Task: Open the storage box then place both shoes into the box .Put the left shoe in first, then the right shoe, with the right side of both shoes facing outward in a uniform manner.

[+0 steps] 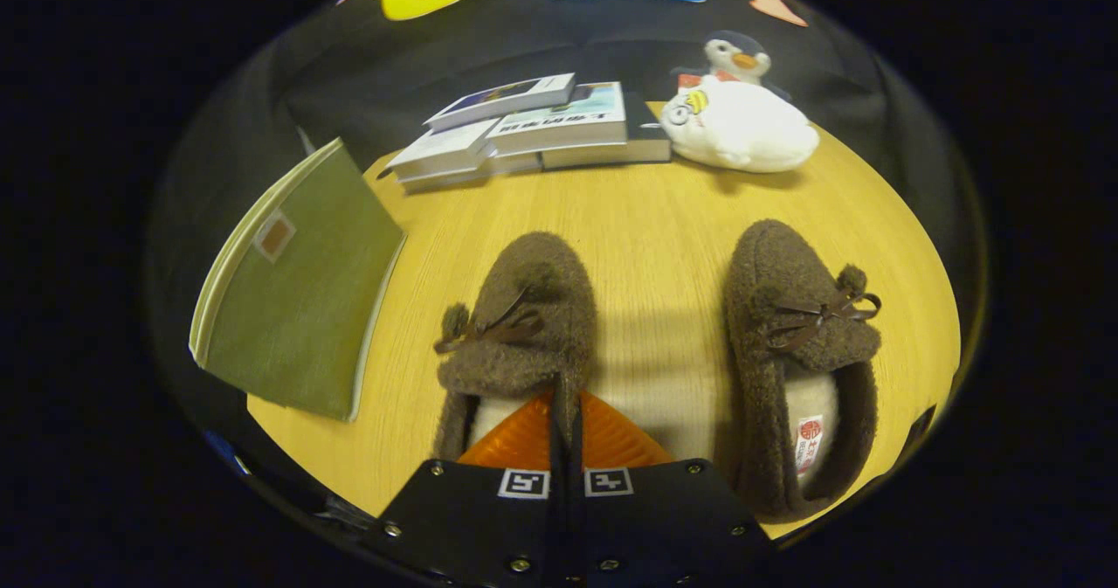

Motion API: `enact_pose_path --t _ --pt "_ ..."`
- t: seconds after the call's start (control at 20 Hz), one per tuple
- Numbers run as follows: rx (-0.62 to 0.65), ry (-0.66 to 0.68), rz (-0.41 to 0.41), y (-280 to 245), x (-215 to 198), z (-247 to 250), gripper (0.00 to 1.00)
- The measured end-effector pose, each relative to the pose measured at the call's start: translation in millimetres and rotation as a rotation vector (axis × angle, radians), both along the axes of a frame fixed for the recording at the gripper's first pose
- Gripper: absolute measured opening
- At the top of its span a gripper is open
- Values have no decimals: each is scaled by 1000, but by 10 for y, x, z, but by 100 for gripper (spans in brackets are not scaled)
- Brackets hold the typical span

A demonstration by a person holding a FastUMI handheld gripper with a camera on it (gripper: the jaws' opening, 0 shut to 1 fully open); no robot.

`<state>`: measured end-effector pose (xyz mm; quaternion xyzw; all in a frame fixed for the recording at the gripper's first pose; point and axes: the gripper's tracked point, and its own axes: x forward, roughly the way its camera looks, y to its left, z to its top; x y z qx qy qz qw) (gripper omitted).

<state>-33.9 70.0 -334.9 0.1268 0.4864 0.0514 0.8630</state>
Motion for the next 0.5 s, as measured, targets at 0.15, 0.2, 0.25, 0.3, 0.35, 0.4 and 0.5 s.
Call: enact_pose_path --t 0.15,0.2,0.25,0.3,0.35,0.4,0.5 --pt "47 10 -44 27 60 115 0" --pt "57 8 -46 39 80 171 0" --pt "69 2 -53 45 106 246 0" --pt "85 -3 -63 48 119 329 0" --pt "107 -8 -74 67 149 426 0" --pt "129 -12 -85 94 178 520 0" --pt "162 -24 -100 145 251 724 0"
